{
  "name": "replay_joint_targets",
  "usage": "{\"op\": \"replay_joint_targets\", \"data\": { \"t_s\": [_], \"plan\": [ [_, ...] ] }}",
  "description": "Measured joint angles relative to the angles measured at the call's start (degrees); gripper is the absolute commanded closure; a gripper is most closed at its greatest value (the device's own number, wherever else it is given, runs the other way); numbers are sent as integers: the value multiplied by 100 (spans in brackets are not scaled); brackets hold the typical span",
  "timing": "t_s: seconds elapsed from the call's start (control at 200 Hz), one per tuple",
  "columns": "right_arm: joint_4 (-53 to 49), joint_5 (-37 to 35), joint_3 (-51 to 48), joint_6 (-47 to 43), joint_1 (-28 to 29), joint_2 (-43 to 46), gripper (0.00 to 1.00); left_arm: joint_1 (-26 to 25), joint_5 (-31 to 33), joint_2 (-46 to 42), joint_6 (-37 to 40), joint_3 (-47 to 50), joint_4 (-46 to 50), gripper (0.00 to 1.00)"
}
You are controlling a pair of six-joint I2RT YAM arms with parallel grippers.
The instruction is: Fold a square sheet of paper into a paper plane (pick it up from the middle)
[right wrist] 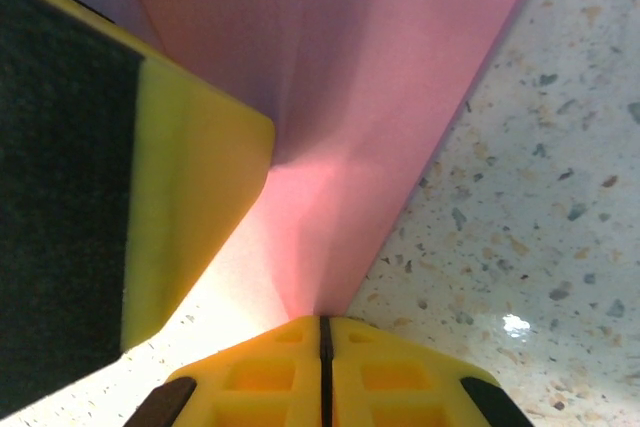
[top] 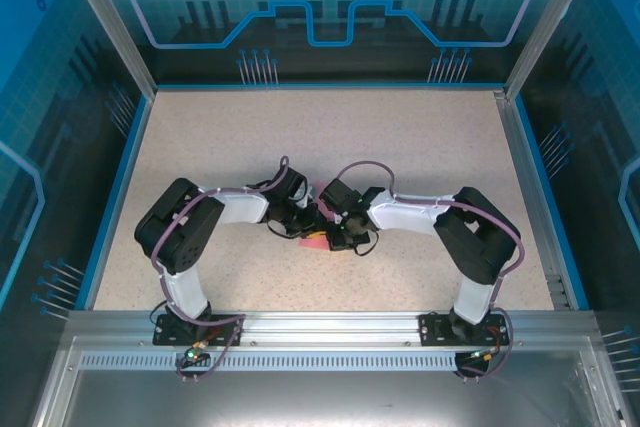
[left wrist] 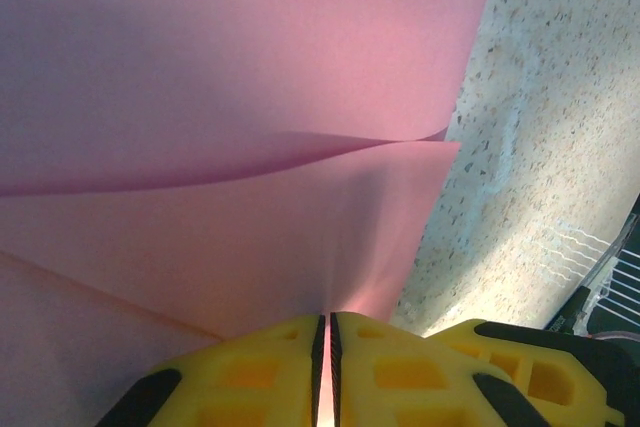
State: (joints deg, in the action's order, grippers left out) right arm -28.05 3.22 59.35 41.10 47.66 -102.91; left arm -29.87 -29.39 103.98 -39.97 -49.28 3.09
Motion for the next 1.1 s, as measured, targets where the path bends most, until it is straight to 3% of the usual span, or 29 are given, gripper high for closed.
{"op": "replay_joint_targets", "data": {
  "t_s": [0.555,0.86,0.99,1.1],
  "plan": [
    [-192,-24,149,46,9,-101,91,673,269,68,323,-221,140,85],
    [-221,-24,177,66,9,-105,90,1064,848,109,761,-656,758,84],
    [-258,-13,227,39,9,-111,85,1139,1119,46,885,-868,1021,79],
    [-323,2,317,-17,-9,-96,79,1172,1187,-352,870,-874,1198,68]
  ]
}}
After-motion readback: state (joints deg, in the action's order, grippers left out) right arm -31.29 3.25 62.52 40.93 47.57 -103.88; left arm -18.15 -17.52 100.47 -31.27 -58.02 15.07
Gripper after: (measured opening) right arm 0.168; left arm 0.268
